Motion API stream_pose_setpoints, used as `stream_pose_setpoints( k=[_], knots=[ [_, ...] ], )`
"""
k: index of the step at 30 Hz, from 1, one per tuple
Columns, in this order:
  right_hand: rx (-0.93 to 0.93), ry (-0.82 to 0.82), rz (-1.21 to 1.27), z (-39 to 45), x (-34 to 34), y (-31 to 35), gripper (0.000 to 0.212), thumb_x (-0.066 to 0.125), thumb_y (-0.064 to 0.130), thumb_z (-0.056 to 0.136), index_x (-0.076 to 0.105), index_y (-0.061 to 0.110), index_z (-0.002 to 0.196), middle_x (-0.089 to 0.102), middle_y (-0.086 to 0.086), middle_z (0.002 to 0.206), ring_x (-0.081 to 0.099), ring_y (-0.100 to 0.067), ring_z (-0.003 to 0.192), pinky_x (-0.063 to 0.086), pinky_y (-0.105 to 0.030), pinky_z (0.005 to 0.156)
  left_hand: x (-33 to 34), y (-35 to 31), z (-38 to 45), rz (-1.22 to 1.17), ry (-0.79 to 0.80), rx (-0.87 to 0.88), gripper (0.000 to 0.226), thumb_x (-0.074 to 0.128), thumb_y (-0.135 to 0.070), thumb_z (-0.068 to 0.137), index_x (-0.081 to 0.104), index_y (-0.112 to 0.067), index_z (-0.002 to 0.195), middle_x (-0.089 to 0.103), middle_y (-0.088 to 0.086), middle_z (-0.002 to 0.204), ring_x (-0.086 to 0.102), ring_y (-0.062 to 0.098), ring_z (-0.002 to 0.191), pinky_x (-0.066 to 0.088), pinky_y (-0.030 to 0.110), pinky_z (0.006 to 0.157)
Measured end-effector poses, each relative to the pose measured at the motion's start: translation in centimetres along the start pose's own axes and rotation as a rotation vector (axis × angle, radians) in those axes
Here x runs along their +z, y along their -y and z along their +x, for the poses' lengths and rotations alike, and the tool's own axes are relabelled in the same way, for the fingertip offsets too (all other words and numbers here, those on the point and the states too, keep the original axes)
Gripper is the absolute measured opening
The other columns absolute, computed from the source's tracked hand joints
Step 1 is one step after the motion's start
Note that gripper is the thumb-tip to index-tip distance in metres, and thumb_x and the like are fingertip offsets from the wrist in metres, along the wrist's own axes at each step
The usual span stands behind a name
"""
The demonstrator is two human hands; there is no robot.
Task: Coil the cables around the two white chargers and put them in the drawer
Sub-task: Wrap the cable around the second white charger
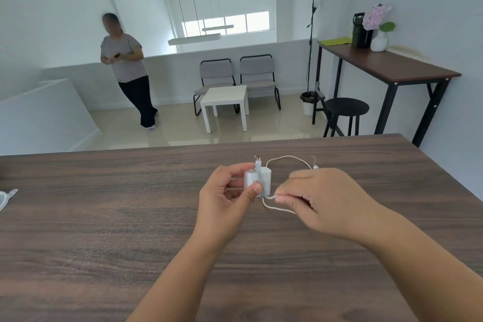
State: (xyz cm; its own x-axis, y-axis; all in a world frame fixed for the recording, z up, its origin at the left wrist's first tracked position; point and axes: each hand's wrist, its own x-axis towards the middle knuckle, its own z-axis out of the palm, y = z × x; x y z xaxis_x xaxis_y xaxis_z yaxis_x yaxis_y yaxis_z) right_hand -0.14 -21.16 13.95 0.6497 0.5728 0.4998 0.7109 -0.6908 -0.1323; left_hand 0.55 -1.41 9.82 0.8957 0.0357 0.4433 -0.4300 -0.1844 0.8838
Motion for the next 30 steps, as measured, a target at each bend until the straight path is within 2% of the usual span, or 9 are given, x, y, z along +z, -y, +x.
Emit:
stream_pose_setpoints(
  k=[3,5,8,11,13,17,21,26,30],
  knots=[
    [-0.047,-0.015,0.064,0.6,-0.7,-0.3,0.028,0.045,0.037,0.092,0.069,0.028,0.081,0.052,0.020,0.067,0.038,0.002,0.064,0.035,-0.009,0.057,-0.3,-0.6,0.3,0.009,0.049,0.053,0.038,0.072,-0.010,0.085,0.067,-0.037,0.112,0.059,0.009,0.100,0.064,0.003,0.082,0.053,0.017,0.075],
    [-0.039,-0.056,0.159,0.7,-1.1,-0.4,0.025,0.049,0.034,0.093,0.071,0.025,0.086,0.058,0.019,0.069,0.045,0.000,0.065,0.035,-0.007,0.061,-0.5,-0.7,0.5,-0.077,0.030,0.029,0.035,0.072,-0.014,0.085,0.068,-0.035,0.114,0.063,0.012,0.103,0.065,0.010,0.083,0.054,0.023,0.078],
    [-0.006,-0.062,0.217,0.2,-1.0,-0.2,0.026,0.047,0.035,0.094,0.071,0.024,0.090,0.060,0.019,0.070,0.049,0.001,0.067,0.042,-0.015,0.061,-0.6,-0.9,1.1,-0.333,-0.094,-0.097,0.033,0.072,-0.020,0.083,0.066,-0.027,0.115,0.070,0.002,0.099,0.066,0.018,0.088,0.055,0.033,0.080],
    [0.041,0.074,0.123,-0.5,0.3,0.7,0.035,0.036,0.042,0.093,0.068,0.029,0.093,0.053,0.017,0.068,0.046,0.000,0.067,0.045,-0.024,0.058,-0.4,-1.0,1.6,-0.523,-0.184,-0.204,0.027,0.063,-0.014,0.087,0.063,-0.024,0.112,0.072,-0.006,0.083,0.068,0.010,0.083,0.055,0.027,0.075],
    [0.039,0.130,0.102,-0.7,0.9,1.3,0.038,0.032,0.042,0.092,0.067,0.026,0.090,0.058,0.012,0.070,0.051,-0.005,0.068,0.047,-0.028,0.056,0.1,-1.0,1.4,-0.529,-0.210,-0.223,0.028,0.064,-0.014,0.085,0.063,-0.024,0.111,0.072,-0.004,0.081,0.067,0.010,0.080,0.055,0.026,0.073],
    [0.034,0.155,0.116,-0.1,0.4,1.9,0.044,0.027,0.044,0.091,0.064,0.021,0.084,0.062,0.007,0.075,0.053,-0.010,0.070,0.048,-0.034,0.062,1.2,-0.9,0.7,-0.461,-0.234,-0.219,0.036,0.071,-0.022,0.074,0.064,-0.024,0.109,0.067,0.010,0.094,0.066,0.018,0.085,0.055,0.033,0.075],
    [0.015,0.233,0.139,0.4,0.2,2.2,0.043,0.026,0.044,0.090,0.060,0.020,0.081,0.061,0.006,0.077,0.053,-0.010,0.073,0.048,-0.036,0.067,1.3,-0.5,0.8,-0.517,-0.268,-0.266,0.028,0.068,-0.010,0.085,0.062,-0.019,0.110,0.065,0.017,0.095,0.066,0.021,0.086,0.056,0.029,0.072],
    [-0.004,0.254,0.130,0.5,0.0,1.8,0.030,0.037,0.037,0.093,0.055,0.018,0.078,0.060,0.005,0.074,0.054,-0.012,0.073,0.050,-0.038,0.071,0.4,-0.8,0.9,-0.664,-0.295,-0.344,0.026,0.064,-0.008,0.090,0.059,-0.014,0.114,0.069,0.005,0.081,0.067,0.017,0.076,0.058,0.025,0.068],
    [-0.044,0.292,0.131,0.5,0.2,2.6,0.030,0.043,0.029,0.094,0.041,0.014,0.067,0.048,0.000,0.062,0.045,-0.016,0.062,0.046,-0.042,0.062,0.0,-0.8,0.8,-0.725,-0.297,-0.384,0.025,0.064,-0.009,0.089,0.059,-0.014,0.114,0.071,0.001,0.077,0.068,0.013,0.070,0.057,0.022,0.061]
  ],
)
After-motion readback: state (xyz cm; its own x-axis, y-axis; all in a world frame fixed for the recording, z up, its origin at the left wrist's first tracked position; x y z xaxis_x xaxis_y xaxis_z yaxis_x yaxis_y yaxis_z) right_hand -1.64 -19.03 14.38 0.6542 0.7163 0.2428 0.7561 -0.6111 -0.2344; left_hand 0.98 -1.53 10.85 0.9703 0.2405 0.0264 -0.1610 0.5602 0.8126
